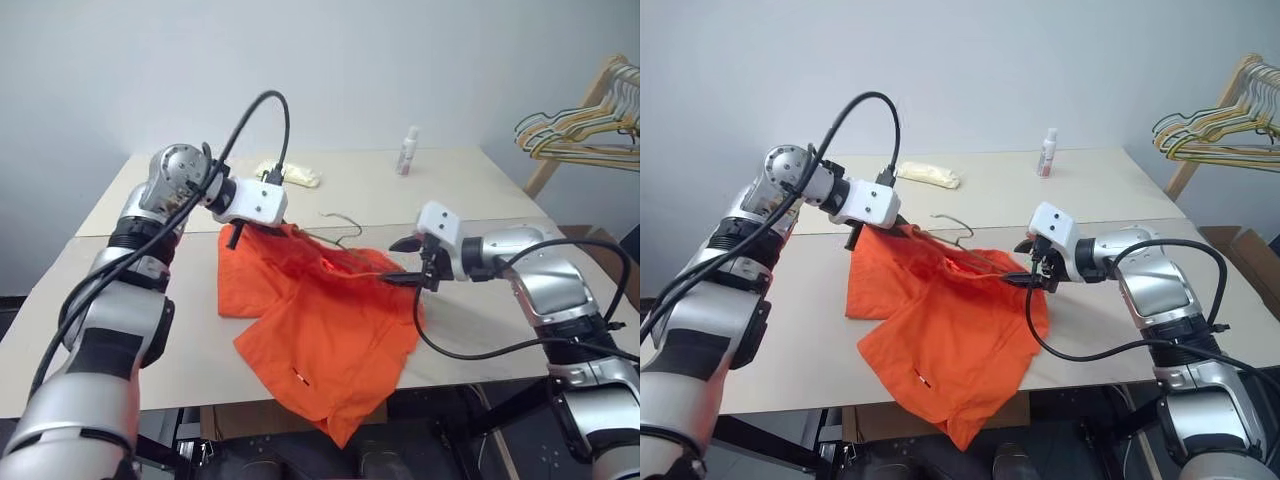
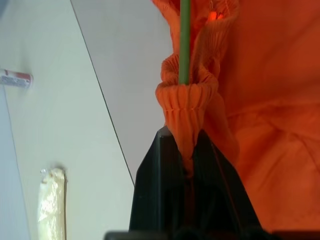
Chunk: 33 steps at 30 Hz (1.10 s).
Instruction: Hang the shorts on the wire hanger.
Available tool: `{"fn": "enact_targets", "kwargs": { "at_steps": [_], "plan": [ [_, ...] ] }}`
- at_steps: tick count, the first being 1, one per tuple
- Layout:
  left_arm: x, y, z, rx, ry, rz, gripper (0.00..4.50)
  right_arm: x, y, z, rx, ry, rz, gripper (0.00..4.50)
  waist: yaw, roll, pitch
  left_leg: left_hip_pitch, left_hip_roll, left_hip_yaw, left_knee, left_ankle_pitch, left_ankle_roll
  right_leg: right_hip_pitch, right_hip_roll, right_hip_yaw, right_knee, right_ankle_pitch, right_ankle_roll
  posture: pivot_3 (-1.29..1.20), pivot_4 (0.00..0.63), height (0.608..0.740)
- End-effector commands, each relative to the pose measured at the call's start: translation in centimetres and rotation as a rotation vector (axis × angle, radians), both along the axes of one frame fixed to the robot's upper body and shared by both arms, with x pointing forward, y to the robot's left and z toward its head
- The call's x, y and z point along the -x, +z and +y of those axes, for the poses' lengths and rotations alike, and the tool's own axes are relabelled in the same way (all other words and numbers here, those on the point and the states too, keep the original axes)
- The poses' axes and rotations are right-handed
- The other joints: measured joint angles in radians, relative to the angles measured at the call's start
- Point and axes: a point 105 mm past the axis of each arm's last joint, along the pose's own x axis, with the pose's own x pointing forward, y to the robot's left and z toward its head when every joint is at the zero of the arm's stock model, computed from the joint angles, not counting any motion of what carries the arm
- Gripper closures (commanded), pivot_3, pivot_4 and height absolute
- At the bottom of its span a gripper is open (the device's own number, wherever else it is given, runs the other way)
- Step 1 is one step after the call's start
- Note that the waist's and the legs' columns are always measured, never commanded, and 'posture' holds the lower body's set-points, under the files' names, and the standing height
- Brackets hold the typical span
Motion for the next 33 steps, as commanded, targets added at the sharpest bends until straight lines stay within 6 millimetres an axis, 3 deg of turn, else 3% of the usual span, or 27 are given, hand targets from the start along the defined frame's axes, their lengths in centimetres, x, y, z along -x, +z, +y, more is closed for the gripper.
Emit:
{"fn": "enact_targets", "kwargs": {
  "at_steps": [1, 7, 10, 13, 22, 26, 33],
  "plan": [
    [0.1, 1.2, -0.7, 0.029, -0.029, -0.041, 4.50, 0.4, 0.9, -0.1, 0.000, 0.009, -0.041, 0.68, 0.000, 0.000, 0.000, 0.000, 0.000, 0.000, 0.000, 0.000, 0.000, 0.000, 0.000, 0.000, 0.000, 0.000, 0.000, -0.05, 0.000, 0.740],
    [0.0, 1.1, 0.0, -0.002, -0.011, -0.068, 4.50, 2.9, 1.2, -1.7, -0.012, 0.091, -0.034, 0.68, 0.006, 0.000, 0.000, -0.001, 0.000, 0.000, 0.000, 0.000, 0.000, 0.000, 0.000, 0.000, -0.001, 0.000, 0.000, -0.03, 0.000, 0.740],
    [0.1, 1.4, 0.2, 0.010, -0.005, -0.072, 4.50, 4.0, 0.3, -3.1, 0.057, 0.119, -0.044, 0.68, 0.006, 0.000, 0.000, -0.001, 0.000, 0.000, 0.000, 0.000, 0.000, 0.000, 0.000, 0.000, -0.001, 0.000, 0.000, -0.02, 0.000, 0.740],
    [0.2, 1.9, 0.4, 0.026, -0.005, -0.078, 4.50, 3.6, -1.3, -4.2, 0.141, 0.074, -0.066, 0.68, 0.003, 0.000, 0.000, 0.000, 0.000, 0.000, 0.000, 0.000, 0.000, 0.001, 0.000, 0.000, -0.001, 0.000, 0.000, -0.03, 0.000, 0.740],
    [0.3, 1.9, 0.7, 0.024, 0.007, -0.078, 4.50, 0.3, -3.1, -2.5, 0.054, -0.020, -0.051, 0.68, -0.009, 0.000, 0.000, 0.001, 0.001, 0.001, 0.000, 0.000, 0.000, 0.001, 0.001, 0.001, 0.000, 0.000, 0.000, -0.03, 0.000, 0.740],
    [0.2, 1.9, 0.8, 0.024, 0.016, -0.081, 4.50, 0.0, -2.7, -1.2, -0.038, -0.001, -0.001, 1.55, -0.009, 0.000, 0.000, 0.001, 0.000, 0.001, 0.000, 0.000, 0.000, 0.001, 0.000, 0.001, 0.000, 0.000, 0.000, -0.02, 0.000, 0.740],
    [0.1, 1.4, 1.3, 0.018, 0.040, -0.068, 4.50, 0.7, -0.1, 0.6, -0.126, 0.077, -0.021, 4.06, -0.009, 0.000, 0.000, 0.001, 0.000, 0.000, 0.000, 0.000, 0.000, 0.001, 0.000, 0.001, 0.000, 0.000, 0.000, -0.02, 0.000, 0.740]
  ]
}}
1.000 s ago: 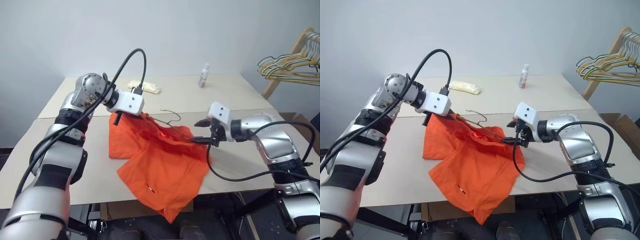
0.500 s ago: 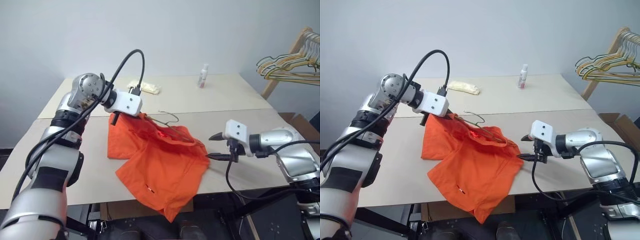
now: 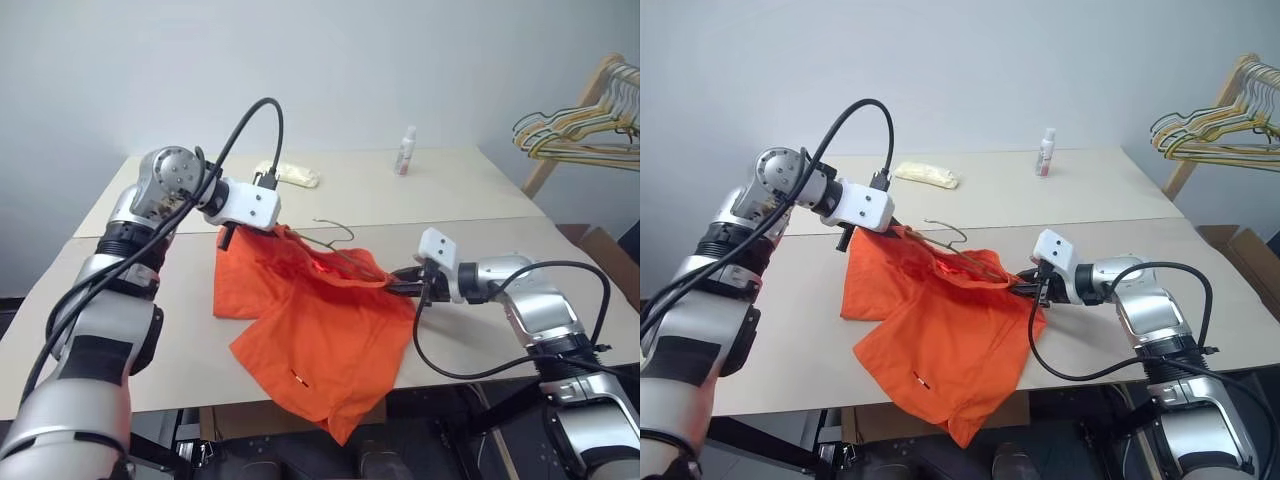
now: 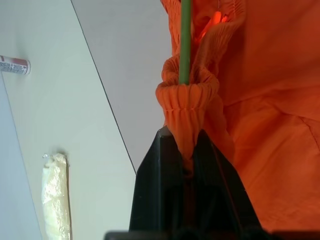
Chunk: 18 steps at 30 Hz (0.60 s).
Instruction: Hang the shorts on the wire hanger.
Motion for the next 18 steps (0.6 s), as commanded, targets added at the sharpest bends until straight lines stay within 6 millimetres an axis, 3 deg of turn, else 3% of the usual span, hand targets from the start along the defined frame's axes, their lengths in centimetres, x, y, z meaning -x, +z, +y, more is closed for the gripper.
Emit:
{"fn": "enact_targets", "kwargs": {
  "at_steps": [1, 7, 11, 15, 18],
  "plan": [
    [-0.1, 1.1, 0.0, 0.034, 0.001, -0.039, 4.50, 0.1, 3.8, 1.3, -0.060, 0.054, -0.094, 4.46, -0.001, 0.000, 0.000, 0.000, 0.000, 0.000, 0.000, 0.000, 0.000, 0.000, 0.000, 0.000, 0.000, 0.000, 0.000, -0.02, 0.000, 0.740],
    [0.2, 0.9, -1.2, 0.098, -0.028, -0.010, 4.50, 0.1, 6.0, 3.3, -0.071, 0.092, -0.167, 4.49, -0.002, 0.000, 0.000, 0.000, 0.000, 0.000, 0.000, 0.000, 0.000, 0.000, 0.000, 0.000, 0.001, 0.000, 0.000, -0.04, 0.000, 0.740],
    [0.3, 1.4, -2.0, 0.151, -0.041, -0.001, 4.50, -0.4, 5.3, 3.4, 0.041, 0.090, -0.231, 4.49, -0.001, 0.000, 0.000, 0.000, 0.000, 0.000, 0.000, 0.000, 0.000, 0.000, 0.000, 0.000, 0.000, 0.000, 0.000, -0.04, 0.000, 0.740],
    [0.2, 1.5, -1.4, 0.139, -0.023, -0.011, 4.50, -1.2, 4.8, 2.6, 0.088, 0.033, -0.289, 4.49, -0.004, 0.000, 0.000, -0.001, 0.000, 0.000, 0.000, 0.000, 0.000, -0.001, 0.000, 0.000, 0.000, 0.000, 0.000, -0.03, 0.000, 0.740],
    [0.1, 1.4, -1.1, 0.144, -0.007, -0.008, 4.50, -1.0, 5.0, 2.4, 0.084, 0.046, -0.314, 3.72, -0.004, 0.000, 0.000, 0.000, 0.000, 0.000, 0.000, 0.000, 0.000, -0.001, 0.000, 0.000, 0.000, 0.000, 0.000, -0.03, 0.000, 0.740]
  ]
}}
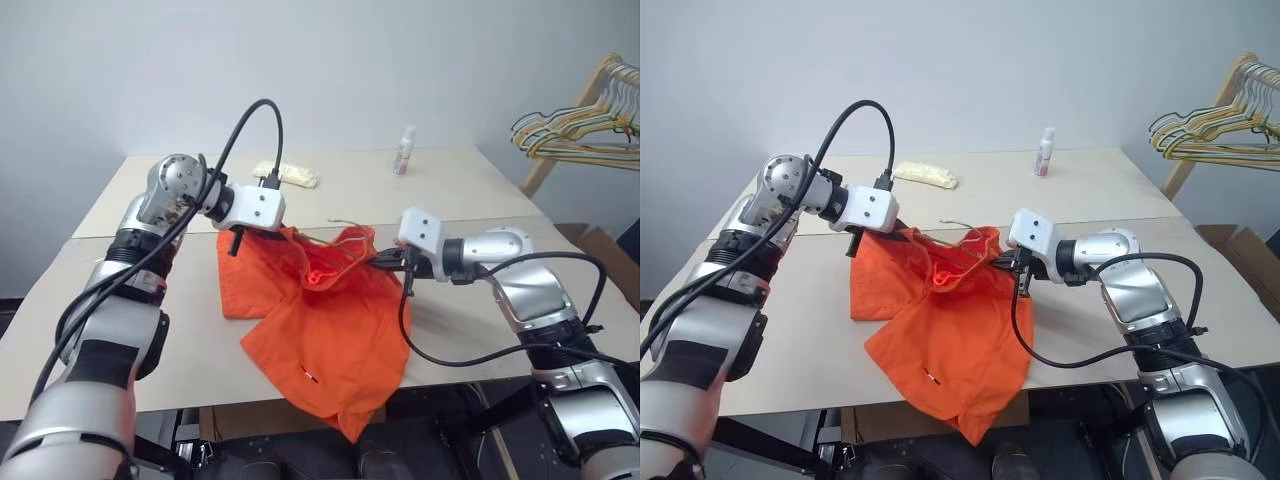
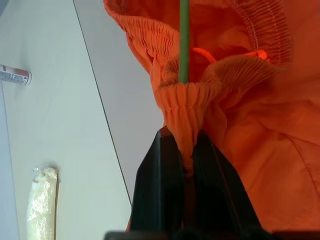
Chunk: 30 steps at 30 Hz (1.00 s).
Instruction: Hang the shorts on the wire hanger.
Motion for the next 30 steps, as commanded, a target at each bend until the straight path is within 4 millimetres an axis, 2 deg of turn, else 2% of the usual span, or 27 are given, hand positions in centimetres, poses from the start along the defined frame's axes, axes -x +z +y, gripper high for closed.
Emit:
{"fn": "enact_targets", "kwargs": {
  "at_steps": [1, 5, 16, 20, 23, 28, 30],
  "plan": [
    [-0.2, 1.9, -0.1, 0.056, 0.003, -0.058, 4.50, -0.1, 1.2, -0.4, -0.010, 0.001, -0.070, 3.48, -0.001, 0.000, 0.000, 0.000, 0.000, 0.000, 0.000, 0.000, 0.000, 0.000, 0.000, 0.000, 0.000, 0.000, 0.000, -0.03, 0.000, 0.740],
    [-0.1, 1.7, 0.0, 0.073, 0.009, -0.049, 4.50, -0.1, 0.4, -0.6, 0.008, 0.004, -0.053, 2.11, -0.005, 0.000, 0.000, 0.000, 0.000, 0.000, 0.000, 0.000, 0.000, 0.000, 0.000, 0.000, 0.000, 0.000, 0.000, -0.03, 0.000, 0.740],
    [0.2, 2.0, 0.1, 0.116, 0.013, -0.026, 4.50, -0.3, -0.5, -0.6, -0.049, -0.013, 0.038, 2.11, -0.007, 0.000, 0.000, 0.000, 0.000, 0.000, 0.000, 0.000, 0.000, 0.000, 0.000, 0.000, 0.000, 0.000, 0.000, -0.03, 0.000, 0.740],
    [0.6, 2.4, -0.3, 0.190, -0.007, 0.026, 4.50, -0.6, -0.4, -0.7, -0.066, -0.031, 0.044, 2.11, -0.008, 0.000, 0.000, 0.000, 0.000, 0.000, 0.000, 0.000, 0.000, 0.000, 0.000, 0.000, 0.000, 0.000, 0.000, -0.04, 0.000, 0.740],
    [0.8, 2.1, -0.1, 0.181, -0.012, 0.031, 4.50, -0.6, 0.6, -0.7, -0.136, -0.035, 0.072, 2.66, -0.009, 0.000, 0.000, 0.000, 0.000, -0.001, 0.000, 0.000, 0.000, 0.000, 0.000, 0.000, 0.000, 0.000, 0.000, -0.04, 0.000, 0.740],
    [0.7, 2.1, -0.2, 0.230, 0.002, 0.064, 4.50, 0.0, 0.6, -1.2, -0.139, -0.030, 0.125, 4.34, -0.009, 0.000, 0.000, 0.000, 0.000, -0.002, 0.000, 0.000, 0.000, 0.000, 0.000, 0.000, 0.000, 0.000, 0.000, -0.04, 0.000, 0.740],
    [0.3, 1.5, 0.4, 0.187, 0.025, 0.040, 4.50, 0.0, 0.7, -1.5, -0.144, -0.040, 0.129, 4.48, -0.009, 0.000, 0.000, 0.000, 0.000, -0.002, 0.000, 0.000, 0.000, 0.000, 0.000, 0.000, 0.000, 0.000, 0.000, -0.04, 0.000, 0.740]
  ]
}}
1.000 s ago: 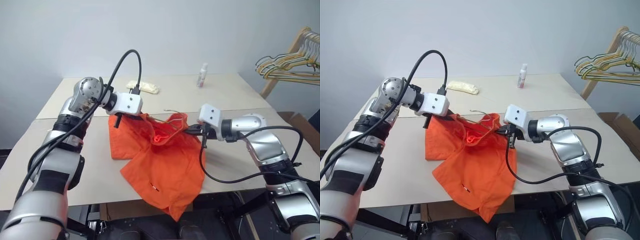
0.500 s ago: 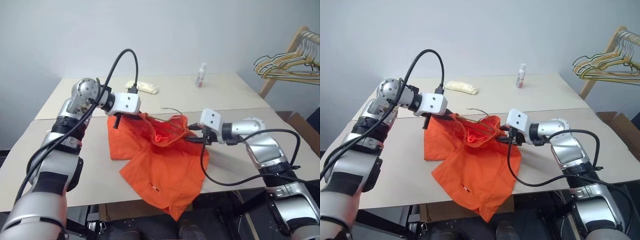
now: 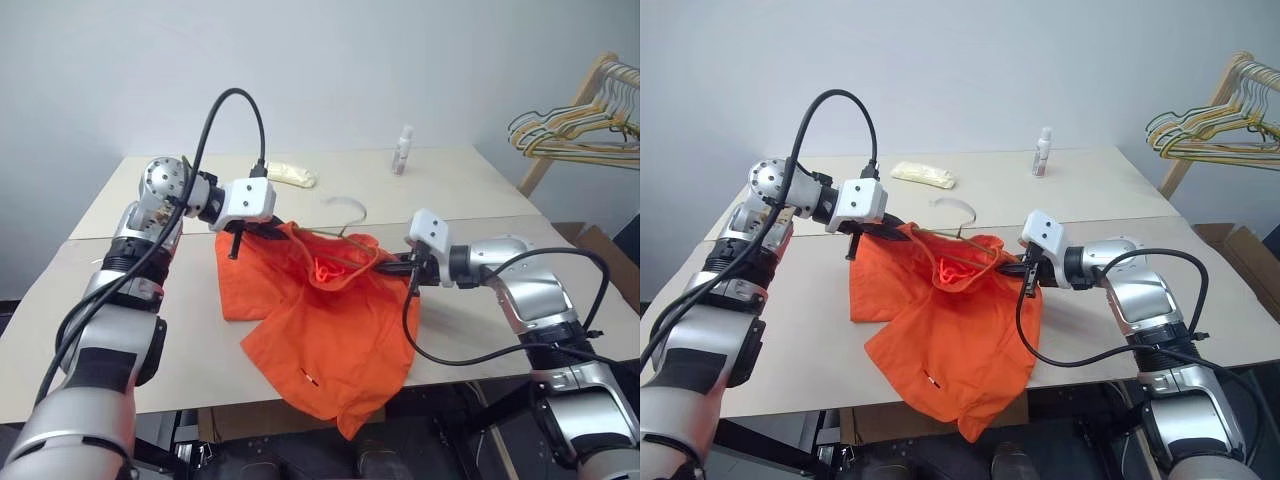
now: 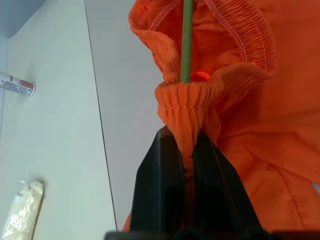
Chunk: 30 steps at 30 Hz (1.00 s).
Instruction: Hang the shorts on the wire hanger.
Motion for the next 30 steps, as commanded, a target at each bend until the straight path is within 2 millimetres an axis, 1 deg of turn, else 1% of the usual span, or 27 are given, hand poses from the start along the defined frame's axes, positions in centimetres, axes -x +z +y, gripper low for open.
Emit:
{"fn": "enact_targets", "kwargs": {
  "at_steps": [1, 3, 5, 6, 9, 12, 15, 17, 20, 23, 24, 27, 30],
  "plan": [
    [-0.6, 0.6, 0.5, 0.000, 0.027, -0.072, 4.50, -0.1, 1.9, -0.6, -0.033, -0.019, -0.040, 4.48, 0.000, 0.000, 0.000, 0.000, 0.000, 0.000, 0.000, 0.000, 0.000, 0.000, 0.000, 0.000, 0.000, 0.000, 0.000, -0.04, 0.000, 0.740],
    [-0.7, 0.3, 0.7, 0.003, 0.026, -0.089, 4.50, 0.1, 1.9, -0.9, -0.033, -0.023, -0.040, 4.48, 0.000, 0.000, 0.000, 0.000, 0.000, 0.000, 0.000, 0.000, 0.000, 0.000, 0.000, 0.000, 0.000, 0.000, 0.000, -0.05, 0.000, 0.740],
    [-1.3, 0.7, 0.4, 0.089, 0.063, -0.085, 3.87, 0.2, 2.0, -1.0, -0.033, -0.024, -0.040, 4.50, 0.000, 0.000, 0.000, 0.000, 0.000, 0.000, 0.000, 0.000, 0.000, 0.000, 0.000, 0.000, 0.000, 0.000, 0.000, -0.05, 0.000, 0.740],
    [-1.5, 0.9, 0.3, 0.112, 0.075, -0.093, 3.69, 0.2, 2.0, -1.0, -0.034, -0.025, -0.039, 4.50, 0.000, 0.000, 0.000, 0.000, 0.000, 0.000, 0.000, 0.000, 0.000, 0.000, 0.000, 0.000, 0.000, 0.000, 0.000, -0.05, 0.000, 0.740],
    [-2.0, 1.4, 0.2, 0.161, 0.114, -0.094, 2.77, 0.5, 2.2, -1.3, -0.042, -0.031, -0.031, 4.50, 0.000, 0.000, 0.000, 0.000, 0.000, 0.000, 0.000, 0.000, 0.000, 0.000, 0.000, 0.000, 0.000, 0.000, 0.000, -0.05, 0.000, 0.740],
    [-2.0, 2.3, 0.7, 0.215, 0.129, -0.062, 1.78, 0.8, 2.4, -2.4, -0.063, -0.075, -0.013, 4.50, 0.001, 0.000, 0.000, -0.001, 0.000, 0.000, 0.000, 0.000, 0.000, 0.000, 0.000, 0.000, 0.000, 0.000, 0.000, -0.06, 0.000, 0.740],
    [-2.4, 3.4, 1.2, 0.288, 0.171, -0.082, 0.82, 1.1, 2.7, -3.8, -0.090, -0.138, -0.001, 4.50, 0.002, 0.000, 0.000, -0.001, 0.000, 0.000, 0.000, 0.000, 0.000, 0.000, 0.000, 0.000, 0.000, 0.000, 0.000, -0.07, 0.000, 0.740],
    [-2.9, 4.1, 1.6, 0.330, 0.219, -0.127, 0.08, 1.4, 3.0, -5.2, -0.101, -0.202, 0.000, 4.50, 0.001, 0.000, 0.000, -0.001, 0.000, 0.000, 0.000, 0.000, 0.000, 0.000, 0.000, 0.000, 0.000, 0.000, 0.000, -0.07, 0.000, 0.740],
    [-3.7, 5.5, 1.6, 0.458, 0.299, -0.193, 0.03, 1.6, 3.5, -7.5, -0.118, -0.340, -0.001, 4.50, 0.003, 0.000, 0.000, -0.001, 0.000, -0.001, 0.000, 0.000, 0.000, 0.000, -0.001, 0.000, 0.000, 0.000, 0.000, -0.08, 0.000, 0.740],
    [-3.3, 6.4, 1.1, 0.590, 0.283, -0.187, 0.03, 1.5, 4.2, -10.3, -0.145, -0.552, -0.015, 4.50, 0.002, 0.000, 0.000, -0.001, 0.000, -0.004, 0.000, 0.000, 0.000, 0.000, -0.001, 0.000, 0.000, 0.000, 0.001, -0.11, 0.000, 0.740],
    [-2.8, 6.6, 0.8, 0.626, 0.254, -0.177, 0.03, 1.7, 4.6, -11.2, -0.166, -0.620, -0.017, 4.50, 0.002, 0.000, 0.000, -0.001, 0.000, -0.004, 0.000, 0.000, 0.000, 0.000, -0.001, 0.000, 0.000, 0.000, 0.001, -0.12, 0.000, 0.740],
    [-1.2, 6.8, 0.2, 0.715, 0.171, -0.120, 0.03, 2.2, 5.3, -13.0, -0.182, -0.769, -0.020, 4.50, -0.002, 0.000, 0.000, -0.001, 0.000, -0.005, 0.000, 0.000, 0.000, 0.000, -0.001, 0.001, 0.000, 0.000, 0.001, -0.14, 0.000, 0.740],
    [0.7, 7.1, -1.0, 0.826, 0.090, -0.048, 0.03, 3.1, 6.1, -15.2, -0.195, -0.948, -0.028, 4.50, -0.010, 0.000, 0.000, -0.001, 0.000, -0.005, 0.000, 0.000, 0.000, -0.001, -0.001, 0.001, 0.000, 0.001, 0.001, -0.15, 0.000, 0.740]
  ]
}}
